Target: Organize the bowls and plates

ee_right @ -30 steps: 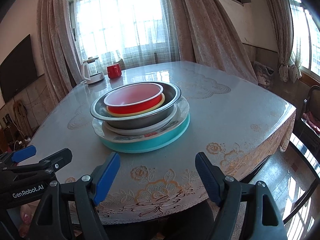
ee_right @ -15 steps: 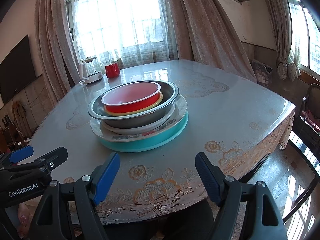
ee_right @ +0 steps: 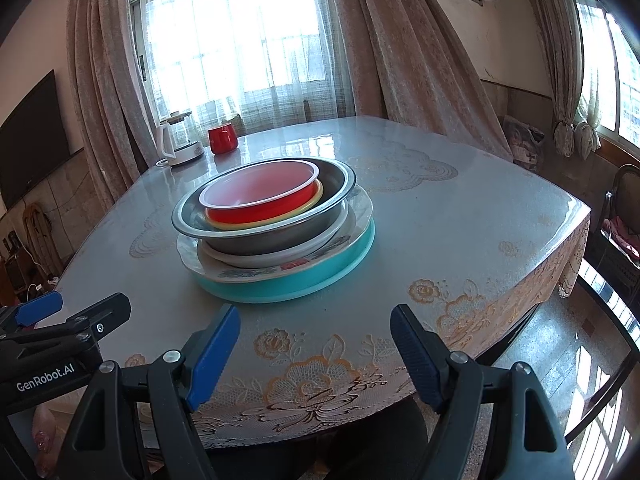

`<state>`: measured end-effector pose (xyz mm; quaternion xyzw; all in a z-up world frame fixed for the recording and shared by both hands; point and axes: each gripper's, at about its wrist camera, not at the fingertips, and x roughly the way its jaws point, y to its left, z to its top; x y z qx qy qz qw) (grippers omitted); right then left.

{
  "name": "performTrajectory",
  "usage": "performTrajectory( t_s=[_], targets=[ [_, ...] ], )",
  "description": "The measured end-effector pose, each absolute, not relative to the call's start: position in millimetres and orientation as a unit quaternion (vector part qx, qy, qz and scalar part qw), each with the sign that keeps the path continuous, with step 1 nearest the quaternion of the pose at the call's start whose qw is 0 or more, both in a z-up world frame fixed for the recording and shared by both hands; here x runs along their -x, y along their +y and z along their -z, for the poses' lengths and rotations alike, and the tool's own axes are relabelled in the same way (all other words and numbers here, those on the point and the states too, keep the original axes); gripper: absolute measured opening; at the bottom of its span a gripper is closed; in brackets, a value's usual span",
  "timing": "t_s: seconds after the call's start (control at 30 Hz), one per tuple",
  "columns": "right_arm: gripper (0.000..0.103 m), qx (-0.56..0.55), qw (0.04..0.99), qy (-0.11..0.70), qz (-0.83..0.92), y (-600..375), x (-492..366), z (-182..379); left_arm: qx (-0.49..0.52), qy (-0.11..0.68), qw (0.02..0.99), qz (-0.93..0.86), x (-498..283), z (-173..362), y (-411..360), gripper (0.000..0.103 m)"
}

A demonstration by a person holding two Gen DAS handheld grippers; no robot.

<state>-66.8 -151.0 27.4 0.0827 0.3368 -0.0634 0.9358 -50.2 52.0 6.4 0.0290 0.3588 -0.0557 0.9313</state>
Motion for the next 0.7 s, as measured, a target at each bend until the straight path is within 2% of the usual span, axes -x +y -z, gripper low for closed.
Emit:
performTrajectory(
  t_s=[0.7],
  targets=[
    [0.079, -0.096, 0.930, 0.348, 0.066, -158.5, 60.5, -19.6, -0.024, 0.357, 0.931, 0.074, 44.0, -5.2, 47.7, 0.103]
  ],
)
